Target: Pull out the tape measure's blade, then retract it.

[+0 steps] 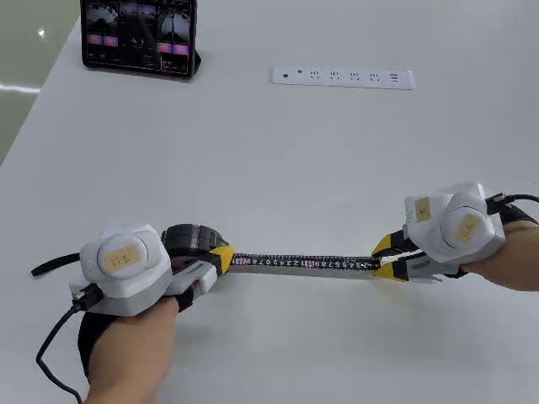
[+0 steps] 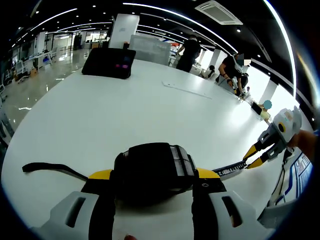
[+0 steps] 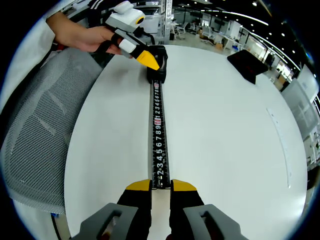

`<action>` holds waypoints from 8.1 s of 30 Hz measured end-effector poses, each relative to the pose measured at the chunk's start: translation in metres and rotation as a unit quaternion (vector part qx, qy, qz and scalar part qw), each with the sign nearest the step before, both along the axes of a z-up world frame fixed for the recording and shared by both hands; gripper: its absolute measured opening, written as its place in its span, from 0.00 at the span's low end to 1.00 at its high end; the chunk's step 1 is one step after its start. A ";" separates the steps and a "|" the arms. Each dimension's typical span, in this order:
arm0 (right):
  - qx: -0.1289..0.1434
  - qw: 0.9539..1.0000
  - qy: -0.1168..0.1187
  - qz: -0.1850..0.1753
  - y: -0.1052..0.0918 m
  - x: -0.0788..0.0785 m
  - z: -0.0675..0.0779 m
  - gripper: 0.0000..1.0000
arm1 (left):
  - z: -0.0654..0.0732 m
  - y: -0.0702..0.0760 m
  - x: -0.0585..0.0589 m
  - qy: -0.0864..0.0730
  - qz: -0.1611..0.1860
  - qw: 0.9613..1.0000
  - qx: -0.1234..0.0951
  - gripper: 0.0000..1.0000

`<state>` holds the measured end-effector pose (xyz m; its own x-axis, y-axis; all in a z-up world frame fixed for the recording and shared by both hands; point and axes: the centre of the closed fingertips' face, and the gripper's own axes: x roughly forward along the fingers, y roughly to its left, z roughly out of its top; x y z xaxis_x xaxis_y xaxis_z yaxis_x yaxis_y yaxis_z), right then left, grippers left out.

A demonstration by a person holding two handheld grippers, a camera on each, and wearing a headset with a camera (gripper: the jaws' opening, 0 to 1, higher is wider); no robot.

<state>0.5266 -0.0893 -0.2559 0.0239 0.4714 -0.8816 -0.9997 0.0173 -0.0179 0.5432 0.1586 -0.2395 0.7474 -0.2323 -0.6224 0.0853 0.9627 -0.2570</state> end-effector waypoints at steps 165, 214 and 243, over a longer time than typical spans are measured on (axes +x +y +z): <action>0.148 0.988 0.034 0.010 0.198 0.002 0.001 0.09 | 0.001 0.001 0.000 -0.001 0.004 0.999 -0.049 0.58; 0.176 0.983 0.050 -0.026 0.199 -0.004 0.004 0.31 | 0.004 -0.002 -0.001 -0.011 -0.032 0.999 -0.022 0.66; 0.200 0.974 0.040 -0.095 0.171 -0.006 0.019 0.57 | 0.018 0.002 -0.009 -0.041 -0.086 0.995 0.017 0.69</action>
